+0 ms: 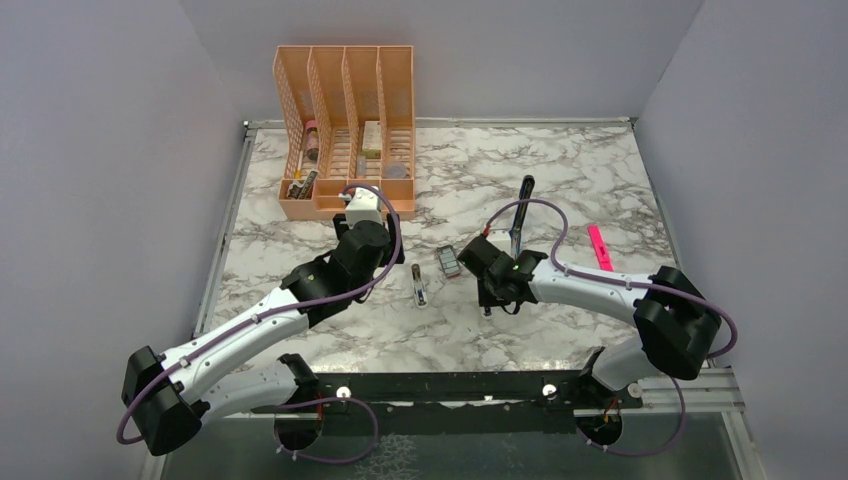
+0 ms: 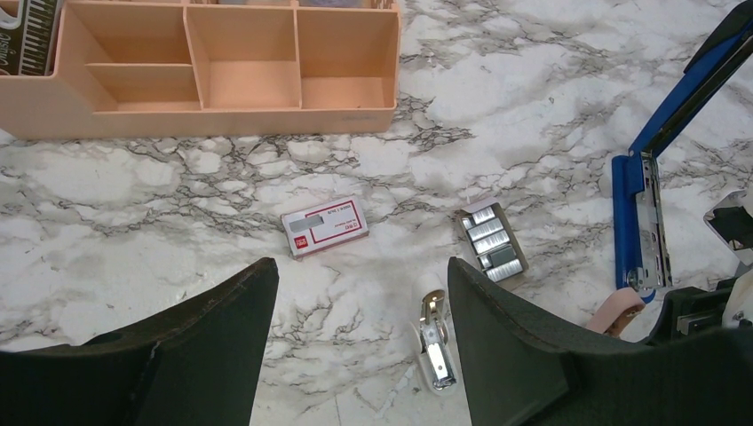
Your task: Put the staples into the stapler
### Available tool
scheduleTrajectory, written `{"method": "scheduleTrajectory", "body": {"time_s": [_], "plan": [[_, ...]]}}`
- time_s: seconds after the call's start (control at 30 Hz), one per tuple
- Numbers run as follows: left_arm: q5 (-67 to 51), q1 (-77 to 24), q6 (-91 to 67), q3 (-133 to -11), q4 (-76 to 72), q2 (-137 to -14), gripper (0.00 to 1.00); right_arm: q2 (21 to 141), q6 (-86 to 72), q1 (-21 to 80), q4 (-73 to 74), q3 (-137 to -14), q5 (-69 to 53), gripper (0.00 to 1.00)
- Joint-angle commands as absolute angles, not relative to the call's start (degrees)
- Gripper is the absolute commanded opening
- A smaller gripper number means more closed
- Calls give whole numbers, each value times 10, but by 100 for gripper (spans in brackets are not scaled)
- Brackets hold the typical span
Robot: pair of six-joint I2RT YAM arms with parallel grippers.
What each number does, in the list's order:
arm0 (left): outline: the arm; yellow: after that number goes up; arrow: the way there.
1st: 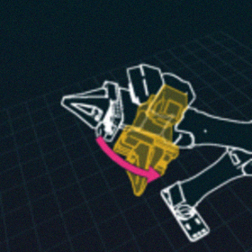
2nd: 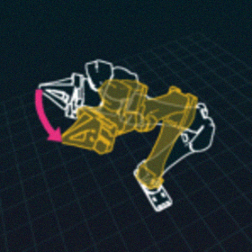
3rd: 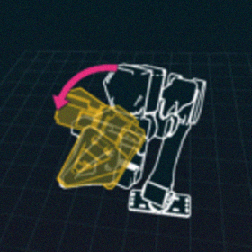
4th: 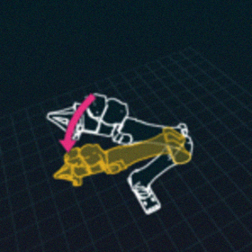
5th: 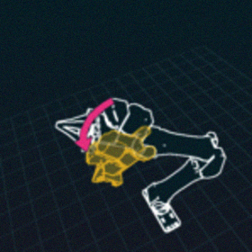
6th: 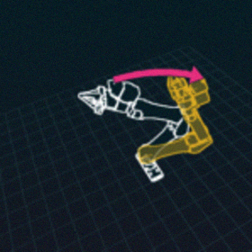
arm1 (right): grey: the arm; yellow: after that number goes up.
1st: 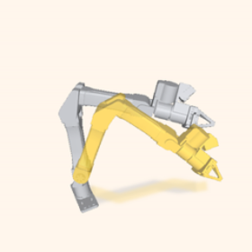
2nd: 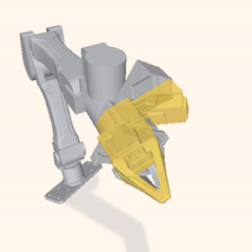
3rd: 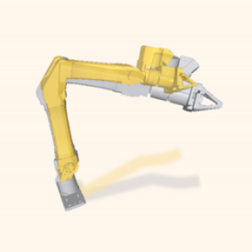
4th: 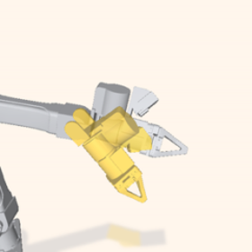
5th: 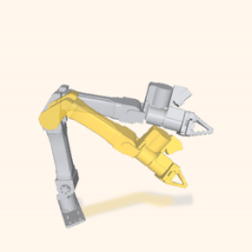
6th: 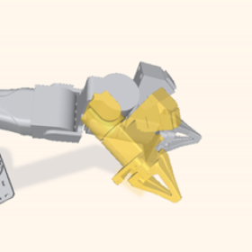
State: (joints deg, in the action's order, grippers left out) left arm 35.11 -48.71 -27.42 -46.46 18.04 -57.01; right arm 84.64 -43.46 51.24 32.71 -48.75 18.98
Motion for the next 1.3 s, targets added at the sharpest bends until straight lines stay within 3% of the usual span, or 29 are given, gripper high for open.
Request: {"method": "scheduleTrajectory", "body": {"time_s": [0.0, 1.27], "plan": [[342, -484, -279, -470, 167, -572, 71, 839, -430, 509, 311, -479, 195, 23], [343, -483, -282, -466, 170, -566, 71, 817, -437, 508, 319, -476, 194, 23]]}}
